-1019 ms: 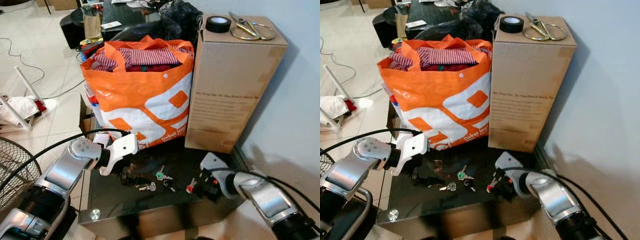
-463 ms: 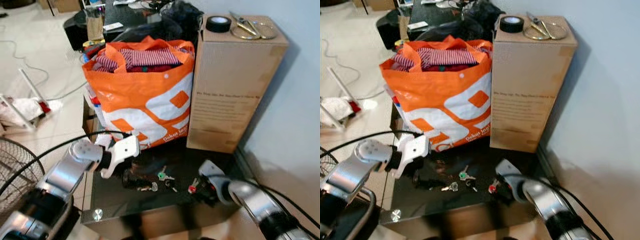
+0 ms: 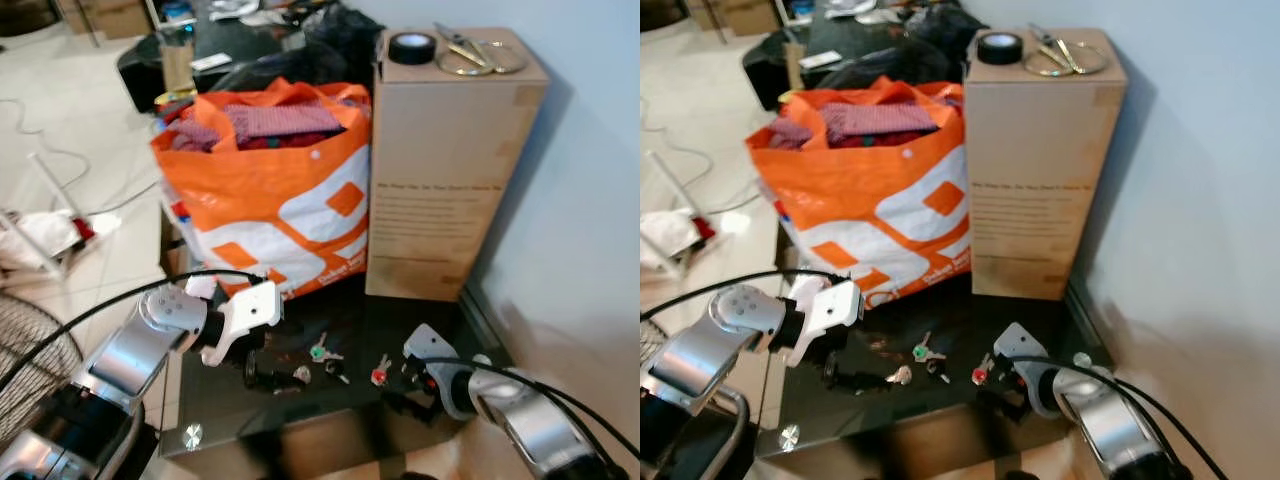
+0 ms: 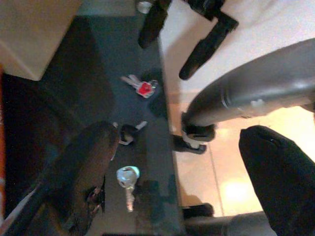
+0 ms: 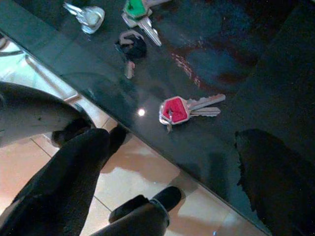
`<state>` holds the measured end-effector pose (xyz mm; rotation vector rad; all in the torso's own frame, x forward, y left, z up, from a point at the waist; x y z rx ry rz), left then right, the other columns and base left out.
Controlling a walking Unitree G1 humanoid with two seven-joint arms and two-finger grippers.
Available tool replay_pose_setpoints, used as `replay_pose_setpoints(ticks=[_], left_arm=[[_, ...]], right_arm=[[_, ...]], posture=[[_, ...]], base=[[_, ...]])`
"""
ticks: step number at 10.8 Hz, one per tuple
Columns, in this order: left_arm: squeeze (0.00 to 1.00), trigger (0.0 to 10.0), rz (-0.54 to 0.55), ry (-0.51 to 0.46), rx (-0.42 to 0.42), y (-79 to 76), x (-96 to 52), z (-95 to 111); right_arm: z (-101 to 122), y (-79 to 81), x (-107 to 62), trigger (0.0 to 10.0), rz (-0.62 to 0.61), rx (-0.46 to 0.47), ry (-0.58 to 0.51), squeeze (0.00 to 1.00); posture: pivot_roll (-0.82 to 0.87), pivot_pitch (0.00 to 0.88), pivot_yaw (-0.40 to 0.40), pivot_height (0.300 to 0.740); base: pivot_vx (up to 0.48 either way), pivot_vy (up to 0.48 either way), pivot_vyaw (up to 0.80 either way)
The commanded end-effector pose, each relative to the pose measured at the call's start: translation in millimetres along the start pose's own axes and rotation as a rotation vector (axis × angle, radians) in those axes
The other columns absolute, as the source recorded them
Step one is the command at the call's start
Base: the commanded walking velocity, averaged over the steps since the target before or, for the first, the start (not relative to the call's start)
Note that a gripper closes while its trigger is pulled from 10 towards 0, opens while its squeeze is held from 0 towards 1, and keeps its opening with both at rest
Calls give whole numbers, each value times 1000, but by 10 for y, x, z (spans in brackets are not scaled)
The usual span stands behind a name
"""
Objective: Hang keys on a hook
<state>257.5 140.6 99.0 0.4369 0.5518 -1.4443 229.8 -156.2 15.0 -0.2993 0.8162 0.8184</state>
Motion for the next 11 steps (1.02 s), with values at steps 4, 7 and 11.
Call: replay_pose_setpoints(ticks=[4, 7, 11], left_arm=[[0, 10000, -28, 18, 7, -44, 5, -7], [0, 10000, 7, 31, -14, -75, -89, -58], [0, 10000, 32, 50, -25, -108, -188, -98]], right_arm=[[259, 44, 30, 10000, -37, -19, -33, 0], [335, 107, 137, 10000, -59, -40, -43, 0], [289, 164, 313, 10000, -53, -52, -14, 0]], posture=[[-248, 0, 126, 740], [-193, 0, 90, 740], [-153, 0, 77, 740]], base=[[0, 0, 0], [0, 0, 0], [0, 0, 0]])
Point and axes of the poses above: a point about 5 cm out from each wrist's last joint towards the gripper, its own x axis pointing out of the wrist towards the gripper, its own z axis along the axis of the wrist's last joint, y = z × x, the point moved 1 cm from there along x, pointing out of the wrist towards the gripper
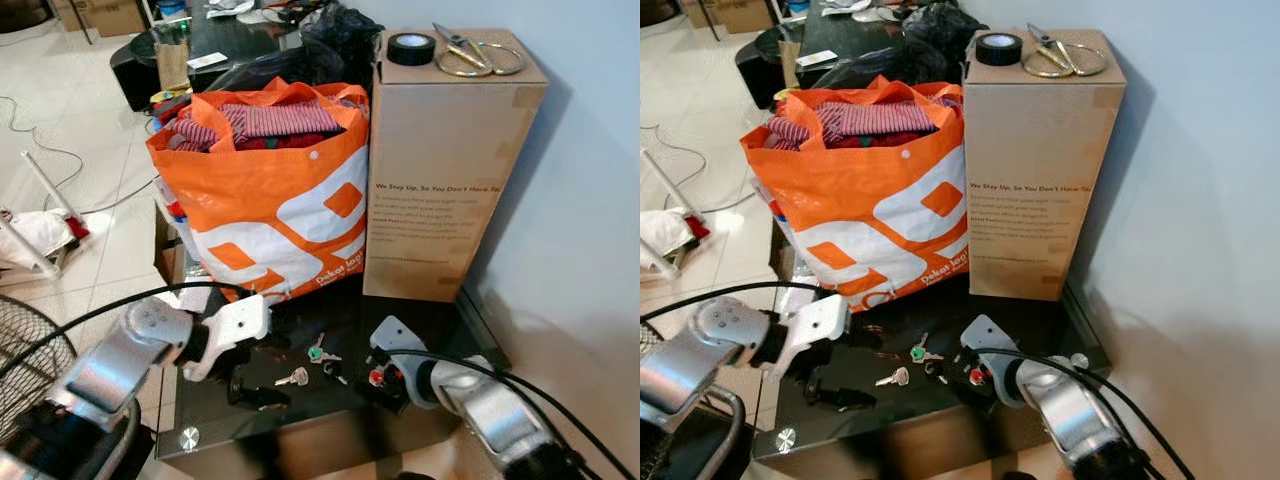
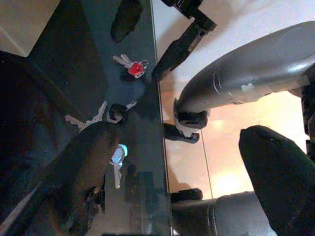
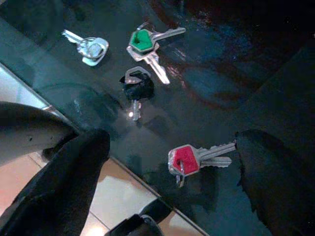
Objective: Hang keys on a hook
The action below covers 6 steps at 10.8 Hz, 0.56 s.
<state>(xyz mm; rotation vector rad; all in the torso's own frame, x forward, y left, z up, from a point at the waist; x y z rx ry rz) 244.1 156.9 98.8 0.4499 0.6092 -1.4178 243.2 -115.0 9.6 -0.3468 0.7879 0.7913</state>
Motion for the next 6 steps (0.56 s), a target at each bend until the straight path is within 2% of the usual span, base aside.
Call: replay_pose_setpoints(ticks=[1, 3, 4, 5, 6], left_arm=[[0, 10000, 23, 3, 4, 7, -55, 5], [0, 10000, 16, 4, 2, 4, -32, 2], [0, 10000, 15, 2, 2, 8, -21, 6], [0, 10000, 14, 0, 2, 7, -16, 10], [0, 10000, 12, 0, 1, 4, -15, 7]], right_arm=[[38, -25, 33, 10000, -30, 1, -14, 0], [-2, -68, 81, 10000, -55, 16, 1, 0], [-15, -47, 101, 8510, -32, 23, 7, 0], [-23, -18, 137, 4863, -16, 27, 7, 0], [-27, -14, 159, 4196, -17, 29, 8, 0]], posture=[[-155, 0, 78, 740], [-164, 0, 79, 740], [-164, 0, 79, 740], [-163, 0, 82, 740], [-164, 0, 83, 740]], base=[[0, 0, 0], [0, 0, 0], [0, 0, 0], [0, 0, 0], [0, 0, 0]])
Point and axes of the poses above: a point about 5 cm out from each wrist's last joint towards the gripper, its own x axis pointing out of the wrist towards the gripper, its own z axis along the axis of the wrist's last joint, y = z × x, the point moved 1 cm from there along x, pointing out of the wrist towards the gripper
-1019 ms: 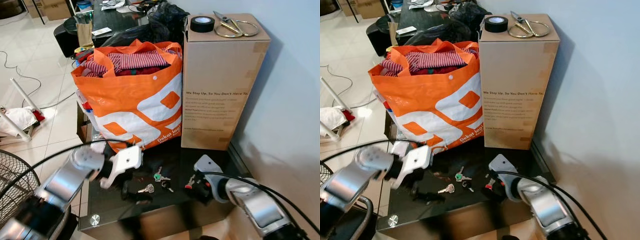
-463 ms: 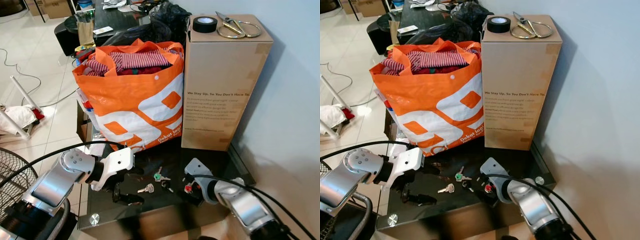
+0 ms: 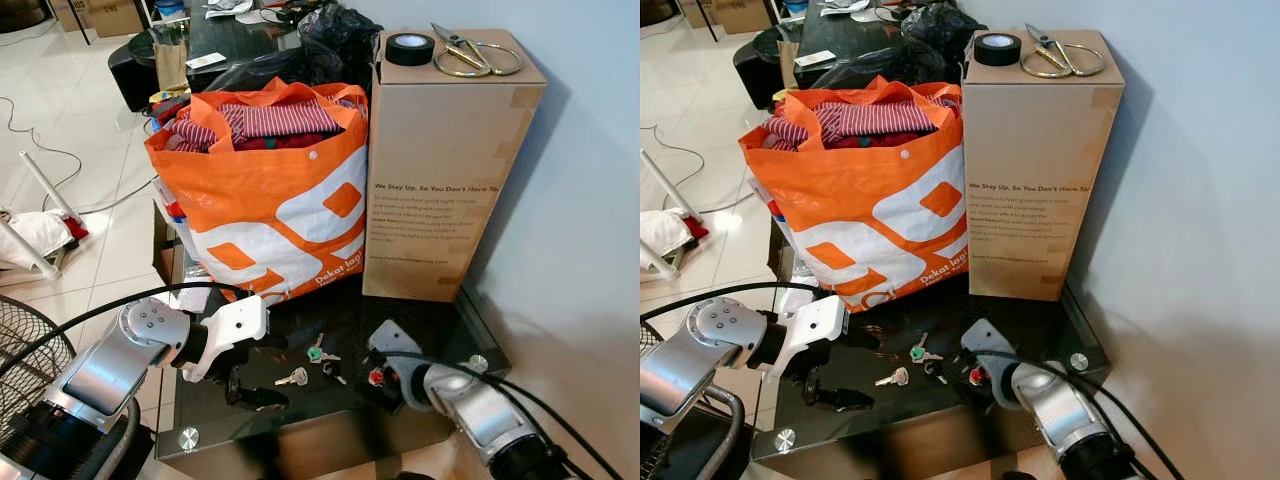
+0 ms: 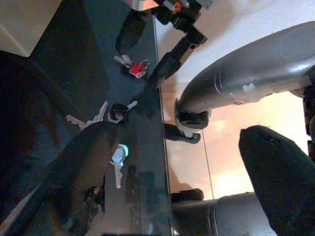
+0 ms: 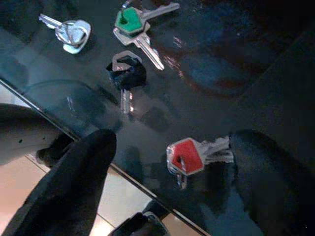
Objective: Hang keys on a hook
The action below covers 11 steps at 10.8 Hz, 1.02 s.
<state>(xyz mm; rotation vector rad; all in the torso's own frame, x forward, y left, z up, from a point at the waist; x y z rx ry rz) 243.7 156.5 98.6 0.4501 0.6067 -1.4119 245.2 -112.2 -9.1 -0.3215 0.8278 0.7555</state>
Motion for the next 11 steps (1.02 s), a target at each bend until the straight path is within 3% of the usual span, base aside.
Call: replay_pose_setpoints(ticks=[1, 3, 6, 7, 8, 9, 11], left_arm=[[0, 10000, 5, 3, 0, 14, -23, 3], [0, 10000, 8, 4, 0, 23, -29, 3], [0, 10000, 5, 3, 0, 24, -27, 15], [0, 10000, 4, 3, 3, 32, -27, 28], [0, 10000, 3, 2, 5, 37, -24, 37], [0, 10000, 1, 0, 8, 40, -15, 52], [0, 10000, -3, -1, 10, 39, -8, 59]], right_arm=[[59, -13, 22, 1490, 3, -15, -13, 0], [36, -20, 42, 1843, 8, -15, -4, 0], [-34, -50, 71, 1490, 7, -25, 29, 0], [-63, -65, 64, 2078, 19, -24, 36, 0], [-88, -77, 55, 3098, 24, -26, 40, 0], [-117, -93, 38, 7373, 25, -26, 40, 0], [-123, -96, 33, 8588, 26, -25, 41, 0]], posture=[[-164, 0, 84, 740], [-163, 0, 85, 740], [-169, 0, 92, 740], [-173, 0, 95, 740], [-174, 0, 96, 740], [-179, 0, 100, 740], [-184, 0, 101, 740]], base=[[0, 0, 0], [0, 0, 0], [0, 0, 0], [0, 0, 0], [0, 0, 0], [0, 0, 0], [0, 0, 0]])
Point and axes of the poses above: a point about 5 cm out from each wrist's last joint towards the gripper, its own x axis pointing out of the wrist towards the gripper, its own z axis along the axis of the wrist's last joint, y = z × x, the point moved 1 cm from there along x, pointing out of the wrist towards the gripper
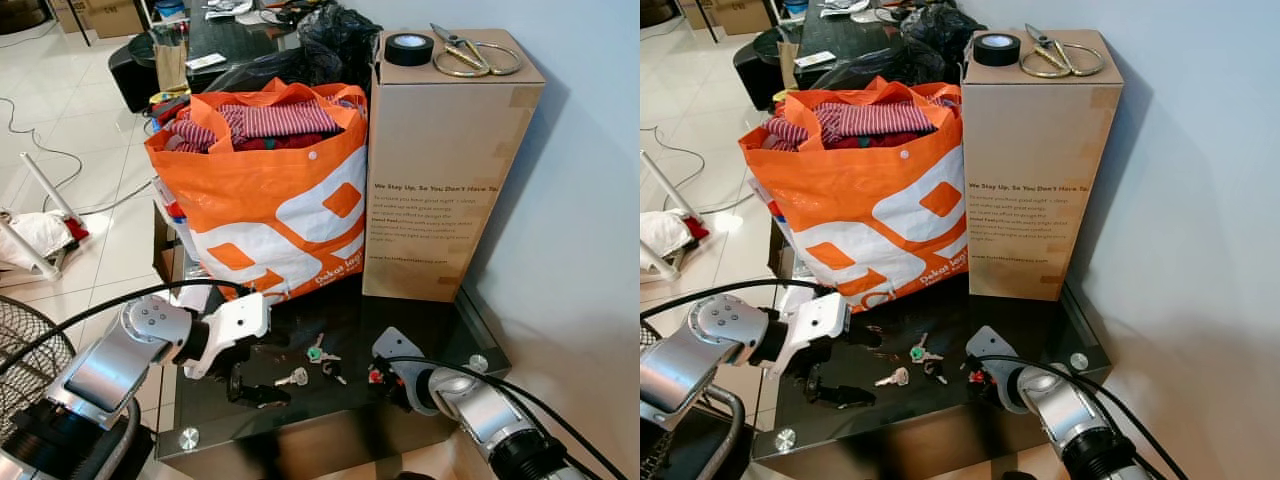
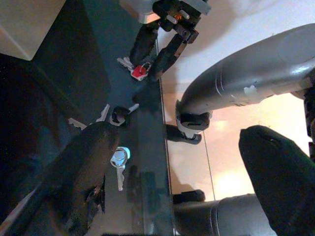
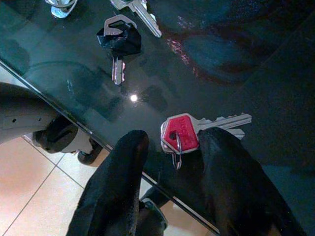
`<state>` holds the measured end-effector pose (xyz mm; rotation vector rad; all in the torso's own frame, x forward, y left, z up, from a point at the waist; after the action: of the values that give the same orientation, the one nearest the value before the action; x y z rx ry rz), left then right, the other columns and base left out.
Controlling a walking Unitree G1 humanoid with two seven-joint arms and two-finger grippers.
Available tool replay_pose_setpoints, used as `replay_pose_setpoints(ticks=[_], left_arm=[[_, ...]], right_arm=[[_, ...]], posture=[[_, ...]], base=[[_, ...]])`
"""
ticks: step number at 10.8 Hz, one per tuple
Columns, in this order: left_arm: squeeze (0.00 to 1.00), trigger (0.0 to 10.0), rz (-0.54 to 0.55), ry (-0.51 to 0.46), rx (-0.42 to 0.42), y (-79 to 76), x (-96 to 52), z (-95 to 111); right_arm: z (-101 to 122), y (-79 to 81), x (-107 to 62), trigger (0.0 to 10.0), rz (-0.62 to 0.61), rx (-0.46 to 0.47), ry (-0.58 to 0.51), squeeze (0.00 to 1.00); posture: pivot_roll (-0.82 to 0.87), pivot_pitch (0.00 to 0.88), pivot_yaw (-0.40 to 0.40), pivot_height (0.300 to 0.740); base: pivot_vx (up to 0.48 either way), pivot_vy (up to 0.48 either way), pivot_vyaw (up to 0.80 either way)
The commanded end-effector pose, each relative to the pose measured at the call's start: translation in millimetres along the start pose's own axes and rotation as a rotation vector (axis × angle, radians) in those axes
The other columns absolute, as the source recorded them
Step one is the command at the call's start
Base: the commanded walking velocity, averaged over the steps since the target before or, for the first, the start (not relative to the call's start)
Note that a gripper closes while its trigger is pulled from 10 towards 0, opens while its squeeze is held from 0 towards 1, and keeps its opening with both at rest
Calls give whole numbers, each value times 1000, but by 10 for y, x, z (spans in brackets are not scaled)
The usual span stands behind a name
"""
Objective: Hang keys on a hook
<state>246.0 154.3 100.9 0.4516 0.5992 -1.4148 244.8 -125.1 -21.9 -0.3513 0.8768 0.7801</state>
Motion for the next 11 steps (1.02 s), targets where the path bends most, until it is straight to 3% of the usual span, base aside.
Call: replay_pose_setpoints(ticks=[1, 2, 4, 5, 10, 11], left_arm=[[0, 10000, -3, 1, 7, 31, -4, 38], [0, 10000, -2, -1, 7, 35, -3, 44], [0, 10000, -1, -1, 5, 38, -7, 39], [0, 10000, 0, 0, 4, 41, -8, 35], [0, 10000, 1, -5, 8, 74, 13, 46], [0, 10000, 29, -19, 18, 107, 13, 80]], right_arm=[[27, -1, -8, 8627, 10, -6, -10, 0], [29, 1, -11, 5608, 14, -6, -11, 0], [38, 3, -11, 627, 18, -6, -15, 0], [49, 4, -14, 0, 20, -4, -18, 0], [44, -49, 22, 0, 7, 5, -26, 0], [86, -90, -65, 0, -5, 4, -74, 0]], posture=[[-184, 0, 101, 740], [-183, 0, 101, 740], [-183, 0, 101, 740], [-182, 0, 101, 740], [-186, 0, 113, 740], [-179, 0, 110, 740]], base=[[0, 0, 0], [0, 0, 0], [0, 0, 0], [0, 0, 0], [0, 0, 0], [0, 0, 0]])
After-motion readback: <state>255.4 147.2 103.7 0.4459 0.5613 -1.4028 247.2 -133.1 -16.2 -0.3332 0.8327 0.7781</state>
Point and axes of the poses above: a point about 5 cm out from each wrist's last joint towards the gripper, its own x axis pointing out of the wrist towards the gripper, its own z axis along the axis of the wrist's last joint, y = z × x, the point moved 1 cm from there along x, pointing out of the wrist towards the gripper
